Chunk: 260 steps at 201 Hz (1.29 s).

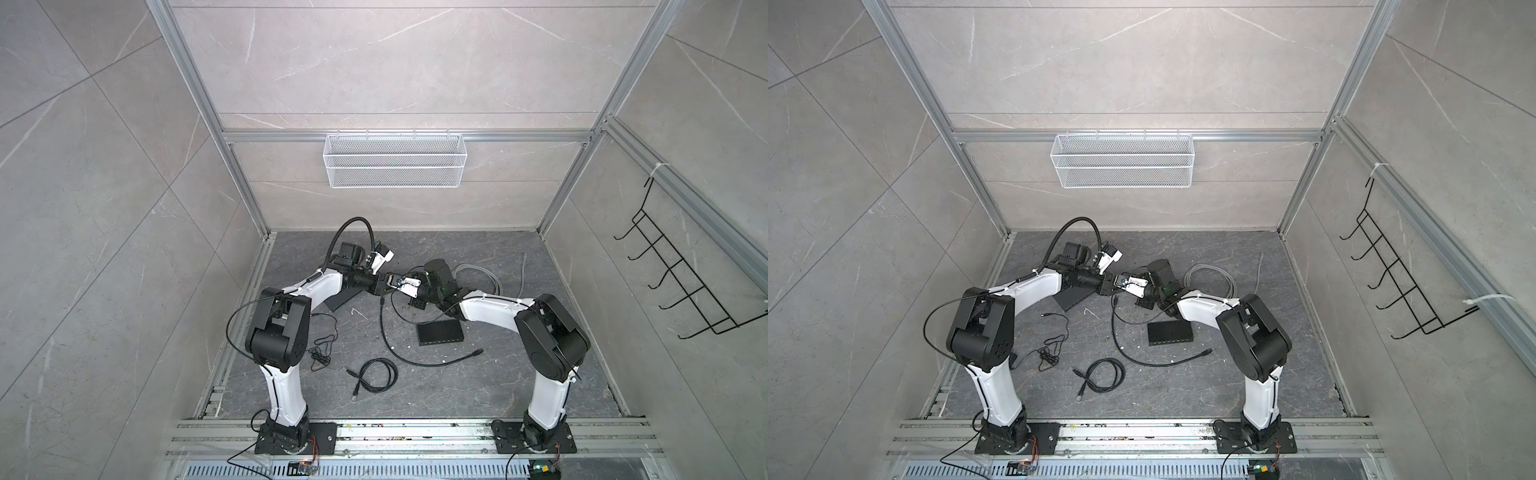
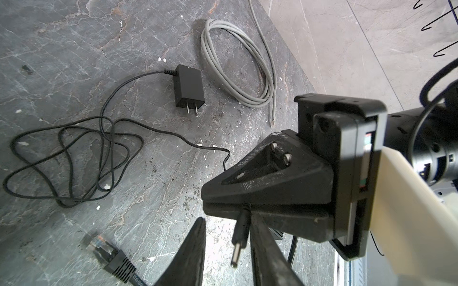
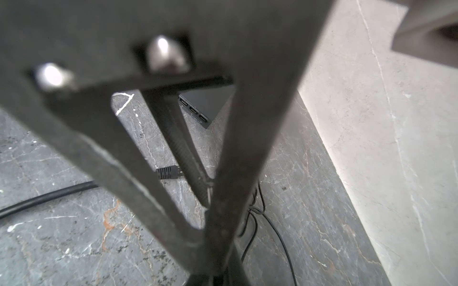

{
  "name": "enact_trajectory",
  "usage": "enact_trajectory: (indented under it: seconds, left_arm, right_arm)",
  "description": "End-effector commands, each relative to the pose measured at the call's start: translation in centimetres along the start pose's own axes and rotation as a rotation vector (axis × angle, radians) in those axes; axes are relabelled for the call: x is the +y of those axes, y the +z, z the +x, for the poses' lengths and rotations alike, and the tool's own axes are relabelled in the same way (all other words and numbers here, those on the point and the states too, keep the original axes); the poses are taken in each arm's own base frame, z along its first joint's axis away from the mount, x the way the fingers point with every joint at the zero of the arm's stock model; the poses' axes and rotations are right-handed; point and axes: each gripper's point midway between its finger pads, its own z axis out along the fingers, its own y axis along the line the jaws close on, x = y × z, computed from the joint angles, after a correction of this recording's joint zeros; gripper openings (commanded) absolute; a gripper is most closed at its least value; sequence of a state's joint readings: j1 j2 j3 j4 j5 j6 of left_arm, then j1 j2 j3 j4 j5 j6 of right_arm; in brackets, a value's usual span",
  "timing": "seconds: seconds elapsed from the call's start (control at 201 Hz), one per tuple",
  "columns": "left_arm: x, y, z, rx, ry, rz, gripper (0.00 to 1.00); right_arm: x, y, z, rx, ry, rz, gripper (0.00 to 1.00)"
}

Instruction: Insert the plug into the switch port

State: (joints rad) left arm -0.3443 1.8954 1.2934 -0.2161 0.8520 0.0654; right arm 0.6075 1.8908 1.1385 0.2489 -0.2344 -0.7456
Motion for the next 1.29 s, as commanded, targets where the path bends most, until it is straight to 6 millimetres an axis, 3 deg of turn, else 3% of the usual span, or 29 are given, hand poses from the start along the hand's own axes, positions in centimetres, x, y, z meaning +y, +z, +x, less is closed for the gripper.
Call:
enact_trajectory:
  seconds: [0.0, 0.239, 0.552, 0.717, 0.856, 0.965, 1.189, 1.289]
  left_arm:
    - [-1.4, -0.3, -0.2, -0.006, 0.010, 0.050, 0.29]
    - [-1.3, -0.3, -0.2, -0.007, 0.000, 0.051, 0.10]
    - [-1.7, -0.4, -0.6, -0.013, 0.005, 0.066, 0.01]
    - [-1.8, -0.5, -0.5, -0.007, 0.011, 0.074, 0.02]
    - [-2.0, -0.5, -0.8, -0.017, 0.002, 0.085, 0.21]
    - [-2.1, -0.4, -1.2, -0.042, -0.002, 0.093, 0.28]
    - [-1.7, -0.1, -1.5, -0.046, -0.021, 0.103, 0.26]
    - [-1.7, 0.1, -1.5, -0.043, -0.024, 0.110, 0.19]
  right_arm:
    - [-0.2, 0.4, 0.5, 0.021, 0.036, -0.005, 0.05]
    - [-0.1, 0.4, 0.4, 0.017, 0.045, -0.009, 0.05]
    - [-0.1, 0.1, 0.5, 0.023, 0.047, -0.002, 0.08]
    - [-0.1, -0.5, 0.5, 0.022, 0.042, -0.006, 0.10]
    - [0.2, -0.3, 0.7, 0.030, 0.035, -0.024, 0.07]
    - [0.4, -0.2, 1.0, 0.038, 0.036, -0.029, 0.07]
    - [0.3, -0.3, 0.8, 0.031, 0.044, -0.028, 0.07]
    - [0.3, -0.3, 0.7, 0.025, 0.049, -0.027, 0.07]
